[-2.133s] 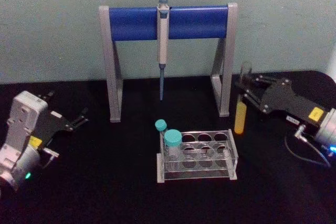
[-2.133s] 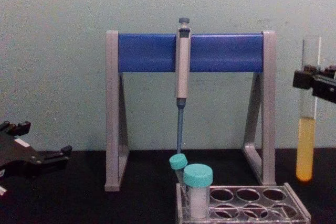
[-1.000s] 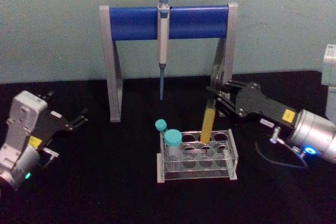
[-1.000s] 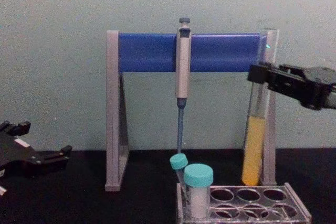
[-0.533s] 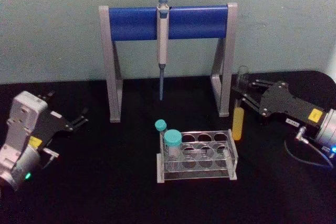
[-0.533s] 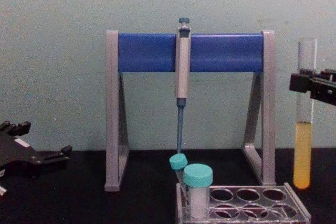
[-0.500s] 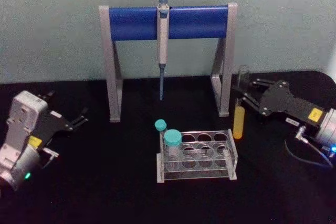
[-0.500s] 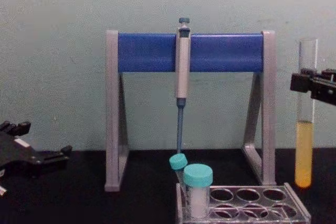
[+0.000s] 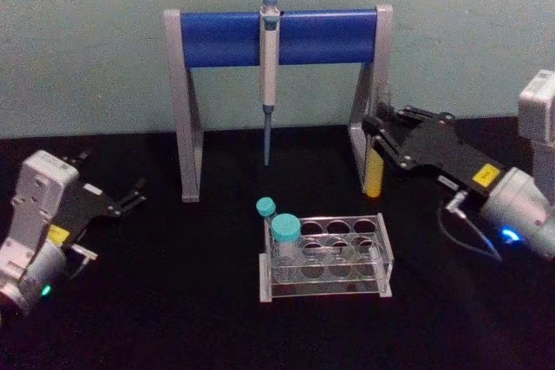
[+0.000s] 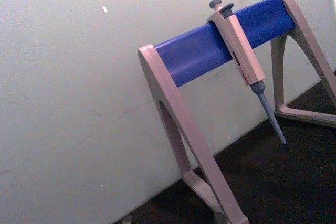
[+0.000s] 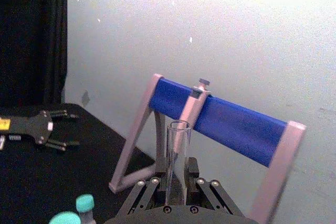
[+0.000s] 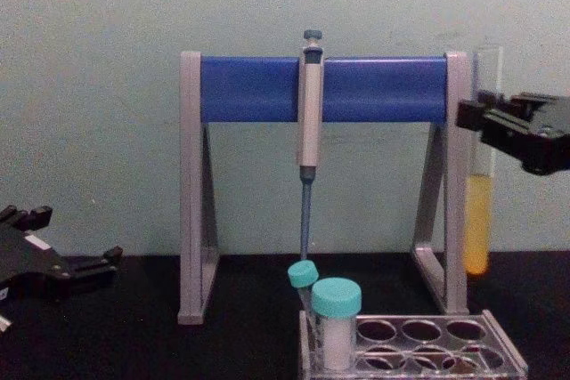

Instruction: Pick up the test tube from the test tube rack, shake it, then place it back into the test tube rack.

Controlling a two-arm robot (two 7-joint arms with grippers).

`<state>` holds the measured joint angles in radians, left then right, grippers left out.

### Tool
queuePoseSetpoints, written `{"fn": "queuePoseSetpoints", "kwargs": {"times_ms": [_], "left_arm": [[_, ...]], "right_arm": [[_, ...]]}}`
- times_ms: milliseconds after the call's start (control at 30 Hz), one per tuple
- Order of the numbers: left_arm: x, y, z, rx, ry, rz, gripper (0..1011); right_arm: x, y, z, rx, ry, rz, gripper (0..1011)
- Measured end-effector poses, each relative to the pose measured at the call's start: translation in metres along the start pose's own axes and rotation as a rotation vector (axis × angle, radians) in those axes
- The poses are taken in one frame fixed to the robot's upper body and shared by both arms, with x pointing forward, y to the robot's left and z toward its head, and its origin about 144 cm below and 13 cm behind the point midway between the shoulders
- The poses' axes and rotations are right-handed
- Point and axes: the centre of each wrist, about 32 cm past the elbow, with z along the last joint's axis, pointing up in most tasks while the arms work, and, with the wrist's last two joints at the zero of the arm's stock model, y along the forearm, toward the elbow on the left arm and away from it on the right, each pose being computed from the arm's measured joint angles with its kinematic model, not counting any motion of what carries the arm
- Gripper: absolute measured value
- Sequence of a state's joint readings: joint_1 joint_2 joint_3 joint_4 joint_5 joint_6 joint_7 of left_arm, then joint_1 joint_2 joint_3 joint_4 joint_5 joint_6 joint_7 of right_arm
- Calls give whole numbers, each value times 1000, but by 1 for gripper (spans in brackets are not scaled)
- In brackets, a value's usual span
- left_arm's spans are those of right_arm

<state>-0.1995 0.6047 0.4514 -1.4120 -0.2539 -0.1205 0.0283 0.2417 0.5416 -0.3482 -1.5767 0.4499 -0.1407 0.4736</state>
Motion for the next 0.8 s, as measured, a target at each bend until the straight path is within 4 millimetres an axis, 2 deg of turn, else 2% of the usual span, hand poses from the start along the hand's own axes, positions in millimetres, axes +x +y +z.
{"fn": "queuePoseSetpoints", "kwargs": {"times_ms": [233, 400, 600, 800], "left_arm": [[0, 0, 0, 0, 0, 0, 1001], [0, 0, 0, 0, 0, 0, 1001], [0, 0, 0, 0, 0, 0, 1001], [0, 0, 0, 0, 0, 0, 1001]], "right_arm": [[-9, 15, -5, 40, 55, 41, 235], [-9, 18, -5, 54, 106, 110, 235], [-3, 12, -2, 61, 157, 201, 235], [6, -2, 2, 33, 173, 261, 235]]}}
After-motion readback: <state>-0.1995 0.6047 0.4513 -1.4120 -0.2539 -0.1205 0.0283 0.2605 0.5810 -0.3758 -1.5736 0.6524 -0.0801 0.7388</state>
